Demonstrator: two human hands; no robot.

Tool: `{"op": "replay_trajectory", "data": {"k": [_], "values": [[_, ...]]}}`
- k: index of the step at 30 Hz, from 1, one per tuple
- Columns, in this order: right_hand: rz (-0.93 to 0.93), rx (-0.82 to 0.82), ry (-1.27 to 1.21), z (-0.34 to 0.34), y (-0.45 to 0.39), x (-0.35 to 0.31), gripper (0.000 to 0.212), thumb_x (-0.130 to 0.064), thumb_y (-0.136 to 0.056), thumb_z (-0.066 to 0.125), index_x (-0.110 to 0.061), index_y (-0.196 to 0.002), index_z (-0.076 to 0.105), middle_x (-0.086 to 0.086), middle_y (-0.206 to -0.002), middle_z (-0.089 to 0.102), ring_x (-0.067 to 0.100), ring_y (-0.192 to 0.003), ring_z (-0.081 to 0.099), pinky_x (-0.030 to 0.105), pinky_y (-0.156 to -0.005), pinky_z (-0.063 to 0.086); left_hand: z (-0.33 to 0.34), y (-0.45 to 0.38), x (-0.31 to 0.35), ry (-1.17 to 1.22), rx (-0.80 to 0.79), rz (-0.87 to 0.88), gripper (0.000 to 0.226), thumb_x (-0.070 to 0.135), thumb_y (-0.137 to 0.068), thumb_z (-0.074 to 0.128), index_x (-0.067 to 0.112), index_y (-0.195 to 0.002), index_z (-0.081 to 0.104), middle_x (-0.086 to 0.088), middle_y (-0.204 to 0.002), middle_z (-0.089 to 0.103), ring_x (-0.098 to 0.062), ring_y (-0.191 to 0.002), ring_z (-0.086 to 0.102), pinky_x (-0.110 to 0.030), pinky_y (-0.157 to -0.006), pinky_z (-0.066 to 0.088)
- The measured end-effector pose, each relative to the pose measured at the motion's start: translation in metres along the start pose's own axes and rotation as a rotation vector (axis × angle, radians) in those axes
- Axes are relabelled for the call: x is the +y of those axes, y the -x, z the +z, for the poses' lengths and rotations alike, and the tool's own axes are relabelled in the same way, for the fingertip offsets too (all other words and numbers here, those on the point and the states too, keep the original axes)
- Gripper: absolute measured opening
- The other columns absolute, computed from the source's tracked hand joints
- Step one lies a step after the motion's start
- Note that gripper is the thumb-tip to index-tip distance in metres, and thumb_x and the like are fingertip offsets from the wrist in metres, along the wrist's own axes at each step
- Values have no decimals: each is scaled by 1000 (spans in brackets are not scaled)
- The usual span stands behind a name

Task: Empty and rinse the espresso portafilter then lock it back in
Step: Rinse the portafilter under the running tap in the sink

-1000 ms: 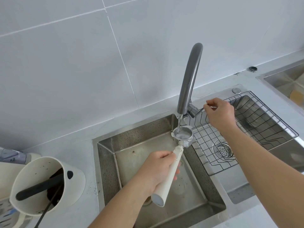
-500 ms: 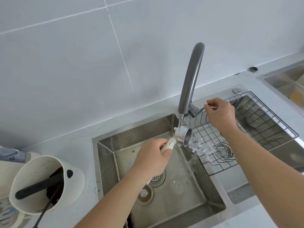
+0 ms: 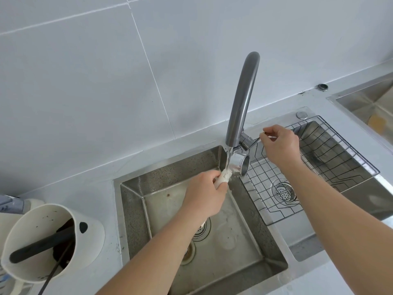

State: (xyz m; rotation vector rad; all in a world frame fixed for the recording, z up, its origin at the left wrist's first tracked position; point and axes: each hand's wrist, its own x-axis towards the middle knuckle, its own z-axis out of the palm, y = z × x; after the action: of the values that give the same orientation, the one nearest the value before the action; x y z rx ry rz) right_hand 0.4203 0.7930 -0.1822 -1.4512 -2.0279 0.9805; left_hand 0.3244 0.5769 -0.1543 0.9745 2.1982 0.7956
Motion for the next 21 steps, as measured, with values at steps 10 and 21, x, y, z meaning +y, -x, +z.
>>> {"op": "replay_trajectory", "data": {"k": [10,21], "values": [[1,4,-21,0,0,0,24,-25,-95,61,-14,-115,68,-3,-96,67,12,-78,63,25,-65,48,2,-16,10,103,-1,-115,19,26,-90,53,19,-88,71,5,-74,68,-10,-58,58,-19,-44,43],[-2,7,-41,0,-1,0,24,-25,-94,61,-15,-115,68,-2,-101,69,11,-76,63,30,-69,55,-1,-16,11,809,-18,-451,18,15,-95,54,6,-87,67,-15,-80,70,-23,-63,65,-36,-62,57]]}}
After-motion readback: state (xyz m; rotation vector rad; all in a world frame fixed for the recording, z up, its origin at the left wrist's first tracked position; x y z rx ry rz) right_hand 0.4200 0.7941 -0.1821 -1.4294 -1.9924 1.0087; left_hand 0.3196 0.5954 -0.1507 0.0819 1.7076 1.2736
